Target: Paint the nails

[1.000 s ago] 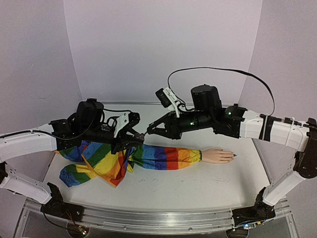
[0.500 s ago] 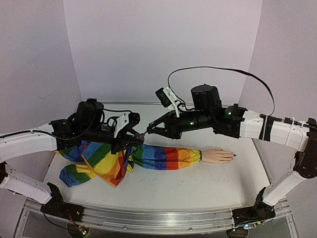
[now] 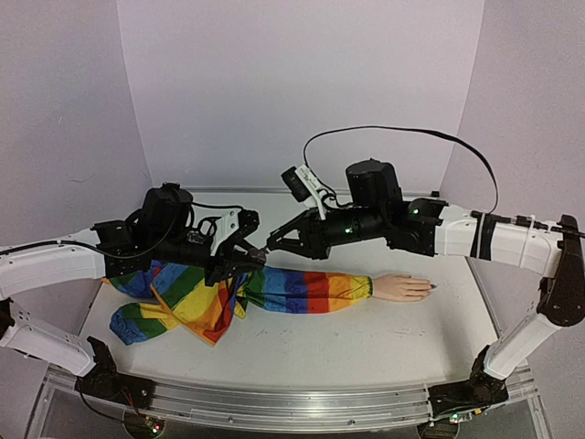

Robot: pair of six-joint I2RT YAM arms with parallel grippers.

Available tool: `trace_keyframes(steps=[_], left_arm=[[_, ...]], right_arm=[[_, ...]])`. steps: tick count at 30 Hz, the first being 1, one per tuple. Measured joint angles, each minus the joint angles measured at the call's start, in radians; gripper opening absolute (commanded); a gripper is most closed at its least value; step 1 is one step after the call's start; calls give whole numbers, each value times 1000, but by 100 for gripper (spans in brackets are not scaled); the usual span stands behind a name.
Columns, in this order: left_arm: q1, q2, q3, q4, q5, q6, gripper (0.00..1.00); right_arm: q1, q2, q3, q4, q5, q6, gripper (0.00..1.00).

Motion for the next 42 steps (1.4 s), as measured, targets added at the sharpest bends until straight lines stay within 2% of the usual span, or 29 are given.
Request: trace_keyframes(steps=[14, 20, 26, 32, 35, 38, 42], left_arm=[[-2, 2, -2, -17, -1, 0, 0], [8, 2, -6, -56, -51, 0, 0], [18, 6, -24, -124, -100, -10, 0], [6, 6, -24, -78, -89, -24, 0], [2, 10, -23, -48, -82, -31, 0], [5, 31, -21, -31, -61, -51, 0], [24, 59, -19, -31, 53, -82, 0]], right_arm=[[21, 48, 2, 8, -18, 9, 0], [36, 119, 47, 11, 29, 67, 6], [41, 195, 70, 23, 32, 151, 22], [17, 155, 33, 26, 42, 199, 77], [-29, 60, -36, 16, 40, 177, 93], [-77, -36, -74, 19, 25, 145, 97], [-136, -119, -85, 35, -37, 79, 89]])
